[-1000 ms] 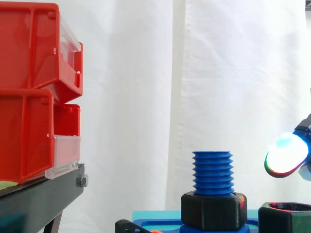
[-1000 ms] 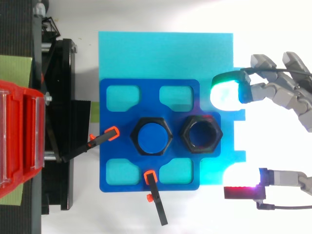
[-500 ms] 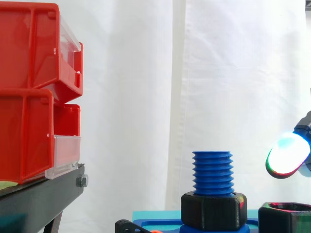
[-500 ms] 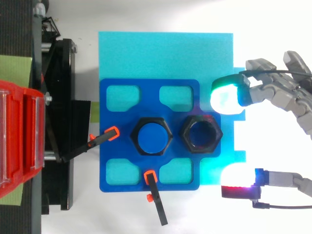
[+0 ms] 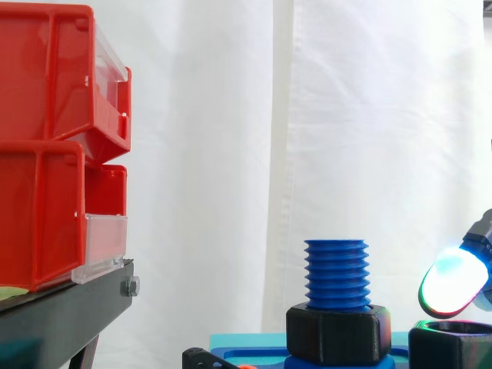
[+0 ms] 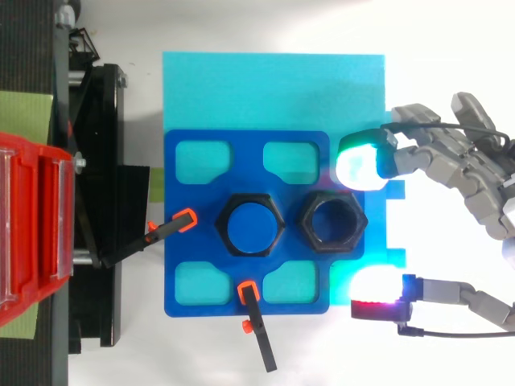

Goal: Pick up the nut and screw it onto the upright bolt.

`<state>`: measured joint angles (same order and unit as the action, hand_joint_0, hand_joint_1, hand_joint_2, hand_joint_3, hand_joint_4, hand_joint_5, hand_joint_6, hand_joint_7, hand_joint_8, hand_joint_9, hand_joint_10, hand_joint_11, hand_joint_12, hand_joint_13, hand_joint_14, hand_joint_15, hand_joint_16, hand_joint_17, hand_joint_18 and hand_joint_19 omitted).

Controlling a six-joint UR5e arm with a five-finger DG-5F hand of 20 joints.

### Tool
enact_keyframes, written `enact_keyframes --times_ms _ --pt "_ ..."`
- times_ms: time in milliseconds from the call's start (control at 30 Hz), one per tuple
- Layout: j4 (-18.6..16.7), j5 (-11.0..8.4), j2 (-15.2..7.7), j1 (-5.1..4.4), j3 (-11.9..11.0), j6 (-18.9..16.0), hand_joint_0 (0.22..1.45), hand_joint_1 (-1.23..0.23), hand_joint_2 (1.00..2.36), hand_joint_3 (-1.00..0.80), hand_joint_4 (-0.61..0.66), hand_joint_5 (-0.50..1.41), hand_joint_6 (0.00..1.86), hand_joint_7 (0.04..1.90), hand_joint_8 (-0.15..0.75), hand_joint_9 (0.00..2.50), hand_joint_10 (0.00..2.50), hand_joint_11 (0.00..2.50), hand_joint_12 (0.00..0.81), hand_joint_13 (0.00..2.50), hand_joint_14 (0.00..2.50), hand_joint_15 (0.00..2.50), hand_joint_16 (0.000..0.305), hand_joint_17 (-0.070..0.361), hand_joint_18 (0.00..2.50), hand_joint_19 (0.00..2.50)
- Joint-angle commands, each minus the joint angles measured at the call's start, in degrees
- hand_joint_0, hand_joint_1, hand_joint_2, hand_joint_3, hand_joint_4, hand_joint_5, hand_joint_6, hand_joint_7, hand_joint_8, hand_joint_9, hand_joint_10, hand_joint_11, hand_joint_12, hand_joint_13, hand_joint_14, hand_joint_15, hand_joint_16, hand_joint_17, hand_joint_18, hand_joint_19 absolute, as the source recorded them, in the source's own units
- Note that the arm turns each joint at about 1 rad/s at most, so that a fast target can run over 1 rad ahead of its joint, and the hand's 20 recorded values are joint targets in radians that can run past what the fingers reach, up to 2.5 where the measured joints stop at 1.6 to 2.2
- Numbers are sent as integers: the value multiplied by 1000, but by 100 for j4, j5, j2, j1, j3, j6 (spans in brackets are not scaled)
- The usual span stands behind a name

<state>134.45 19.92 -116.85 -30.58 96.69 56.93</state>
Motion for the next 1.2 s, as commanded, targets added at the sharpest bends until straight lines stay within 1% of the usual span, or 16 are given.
enact_keyframes --times_ms 0,100,367,400,433,500,600,800,1167 --pt "-24 3 -5 17 -1 11 449 -984 1000 -500 250 -262 502 738 300 233 0 0 373 101 0 0 47 106 0 0" --pt "-59 3 -13 8 -1 28 446 -976 1000 -500 252 -262 502 738 302 232 0 0 375 100 0 0 47 107 0 0" --pt "-200 3 -13 26 -1 160 425 -966 1000 -500 260 -261 502 746 310 229 0 0 384 98 0 0 49 110 0 0" --pt "-288 3 -119 35 -9 204 424 -967 1000 -500 261 -261 502 751 311 226 0 0 385 97 0 0 49 111 0 0" --pt "-367 3 -145 35 -1 186 421 -963 1000 -500 263 -261 502 752 313 222 0 0 386 95 0 0 49 111 0 0" --pt "-499 11 -277 35 -1 169 417 -954 1000 -500 264 -261 502 754 315 223 0 0 389 95 0 0 50 112 0 0" --pt "-587 11 -268 35 -1 169 410 -948 1000 -500 268 -261 502 761 318 222 0 0 394 95 0 0 51 114 0 0" --pt "-516 11 -268 43 -1 125 403 -938 1000 -500 281 -260 502 793 324 215 0 0 400 92 0 0 52 118 0 0" --pt "-639 11 -277 43 -1 178 401 -931 1000 -500 289 -257 502 811 327 212 0 0 405 92 0 0 53 119 0 0"
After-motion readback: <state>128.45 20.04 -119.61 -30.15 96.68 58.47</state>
